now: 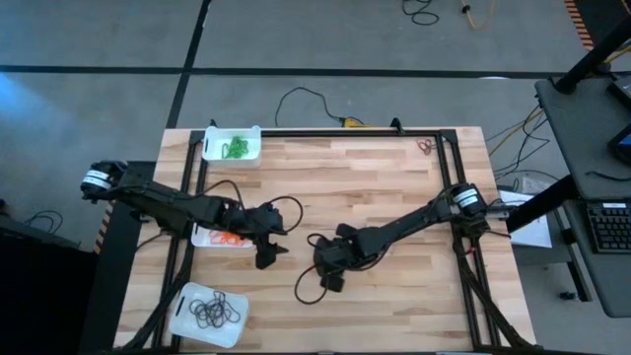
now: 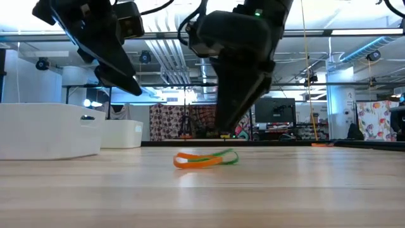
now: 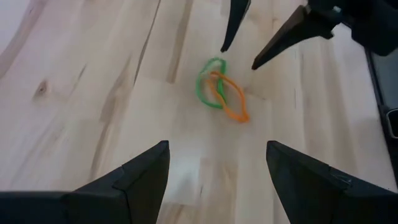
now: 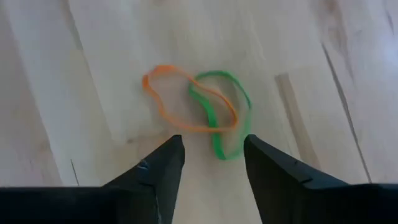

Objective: Sort rubber bands into baskets
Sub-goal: Put the green rubber band into the top white bin

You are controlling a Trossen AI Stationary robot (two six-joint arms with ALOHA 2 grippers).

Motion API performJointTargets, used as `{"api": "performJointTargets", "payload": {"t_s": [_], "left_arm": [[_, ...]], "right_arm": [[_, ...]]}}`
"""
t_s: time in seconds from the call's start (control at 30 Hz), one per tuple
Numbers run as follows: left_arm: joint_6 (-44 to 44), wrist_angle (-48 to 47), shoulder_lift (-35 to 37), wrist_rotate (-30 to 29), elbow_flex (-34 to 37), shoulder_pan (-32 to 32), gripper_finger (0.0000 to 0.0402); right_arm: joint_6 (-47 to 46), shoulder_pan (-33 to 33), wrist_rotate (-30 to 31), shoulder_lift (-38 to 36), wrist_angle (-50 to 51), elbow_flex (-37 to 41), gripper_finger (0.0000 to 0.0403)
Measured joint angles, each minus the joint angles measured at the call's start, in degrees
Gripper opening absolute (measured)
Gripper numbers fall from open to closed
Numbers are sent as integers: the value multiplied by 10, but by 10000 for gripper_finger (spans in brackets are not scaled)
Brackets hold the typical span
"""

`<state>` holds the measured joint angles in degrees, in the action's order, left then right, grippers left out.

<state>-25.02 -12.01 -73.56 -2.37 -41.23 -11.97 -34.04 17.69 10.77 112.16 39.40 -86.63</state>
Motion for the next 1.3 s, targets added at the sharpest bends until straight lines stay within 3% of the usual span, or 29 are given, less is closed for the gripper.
{"api": "performJointTargets", "payload": {"t_s": [0.43, 0.63, 1.07, 1.3], "left_arm": [[-3, 24, 0, -2, 1, 0, 251], [-11, 33, 0, -3, 1, 0, 251], [-12, 35, -1, -17, 1, 0, 251], [-11, 34, -1, -17, 1, 0, 251]], "right_arm": [[2, -28, -5, 3, 7, 51, 141], [17, -45, -97, 3, -73, 77, 113], [15, -44, -132, 2, -99, 89, 68], [15, -39, -164, 1, -98, 80, 94]]}}
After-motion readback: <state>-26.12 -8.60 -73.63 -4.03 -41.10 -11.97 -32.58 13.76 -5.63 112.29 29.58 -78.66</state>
